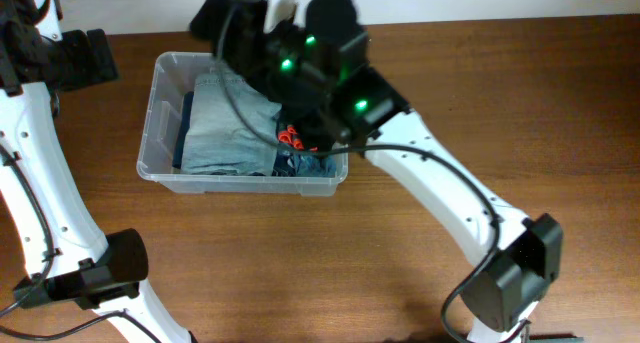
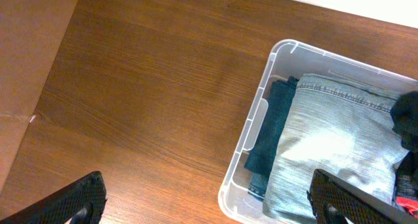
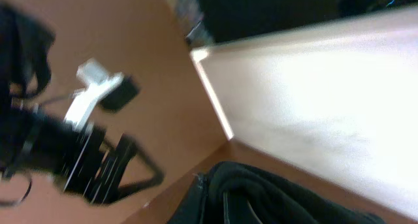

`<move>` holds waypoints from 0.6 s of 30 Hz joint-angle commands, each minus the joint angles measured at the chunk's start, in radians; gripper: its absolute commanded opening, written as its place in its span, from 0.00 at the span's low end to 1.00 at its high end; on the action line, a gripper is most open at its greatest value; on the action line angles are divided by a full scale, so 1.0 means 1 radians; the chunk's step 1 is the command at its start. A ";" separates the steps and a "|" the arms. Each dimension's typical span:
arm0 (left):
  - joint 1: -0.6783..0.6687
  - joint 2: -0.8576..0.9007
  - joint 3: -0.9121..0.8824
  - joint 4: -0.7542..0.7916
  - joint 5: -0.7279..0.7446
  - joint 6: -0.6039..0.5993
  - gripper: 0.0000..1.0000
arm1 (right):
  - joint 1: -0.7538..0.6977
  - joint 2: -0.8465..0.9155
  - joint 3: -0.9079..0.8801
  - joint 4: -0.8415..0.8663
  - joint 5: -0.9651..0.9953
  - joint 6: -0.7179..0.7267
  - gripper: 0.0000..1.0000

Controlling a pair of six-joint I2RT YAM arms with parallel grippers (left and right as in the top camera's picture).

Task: Pack container
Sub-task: 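Lower the black garment into the box with the right gripper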

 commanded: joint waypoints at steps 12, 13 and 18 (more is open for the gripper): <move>0.001 -0.023 0.014 0.001 -0.004 -0.009 1.00 | 0.084 0.023 0.011 0.194 -0.149 0.034 0.04; 0.001 -0.023 0.014 0.001 -0.004 -0.009 1.00 | 0.086 0.023 0.011 0.196 -0.147 0.035 0.04; 0.001 -0.023 0.014 0.001 -0.004 -0.009 1.00 | 0.097 0.023 0.011 0.260 -0.190 0.061 0.04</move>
